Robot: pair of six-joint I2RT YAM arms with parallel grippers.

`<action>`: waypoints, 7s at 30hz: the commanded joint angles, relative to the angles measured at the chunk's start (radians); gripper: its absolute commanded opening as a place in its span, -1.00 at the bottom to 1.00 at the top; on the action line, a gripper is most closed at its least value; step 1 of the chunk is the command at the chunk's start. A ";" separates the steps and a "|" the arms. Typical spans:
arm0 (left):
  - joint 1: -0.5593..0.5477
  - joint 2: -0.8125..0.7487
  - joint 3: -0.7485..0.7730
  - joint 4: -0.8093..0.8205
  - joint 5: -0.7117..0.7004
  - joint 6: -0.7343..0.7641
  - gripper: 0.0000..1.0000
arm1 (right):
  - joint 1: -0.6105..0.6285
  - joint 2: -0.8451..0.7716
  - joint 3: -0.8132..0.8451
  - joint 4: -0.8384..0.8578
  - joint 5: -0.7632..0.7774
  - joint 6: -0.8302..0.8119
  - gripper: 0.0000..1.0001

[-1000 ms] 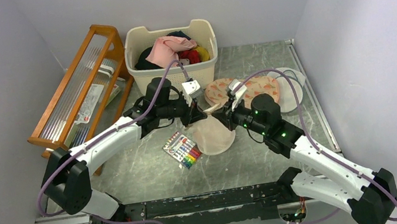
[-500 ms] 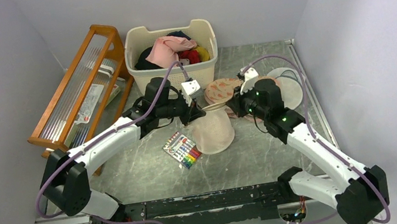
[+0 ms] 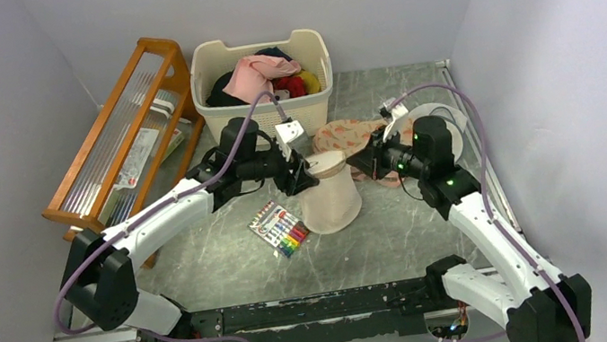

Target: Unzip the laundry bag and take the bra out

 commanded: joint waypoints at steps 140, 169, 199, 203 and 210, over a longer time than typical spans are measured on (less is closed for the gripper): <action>-0.109 -0.127 -0.010 -0.015 -0.134 0.070 0.14 | -0.120 0.046 -0.075 0.183 -0.400 0.321 -1.00; -0.147 -0.306 -0.077 0.015 -0.147 0.191 -0.86 | -0.103 0.146 -0.077 0.251 -0.494 0.331 -1.00; 0.005 -0.160 0.063 -0.064 -0.204 -0.046 -0.86 | -0.014 0.123 0.165 -0.387 0.077 0.085 0.48; 0.016 -0.161 0.064 -0.069 -0.244 -0.047 -0.86 | 0.080 0.092 0.142 -0.443 0.151 0.133 0.53; 0.022 -0.167 0.060 -0.072 -0.257 -0.038 -0.87 | 0.148 -0.016 0.048 -0.470 0.215 0.218 0.40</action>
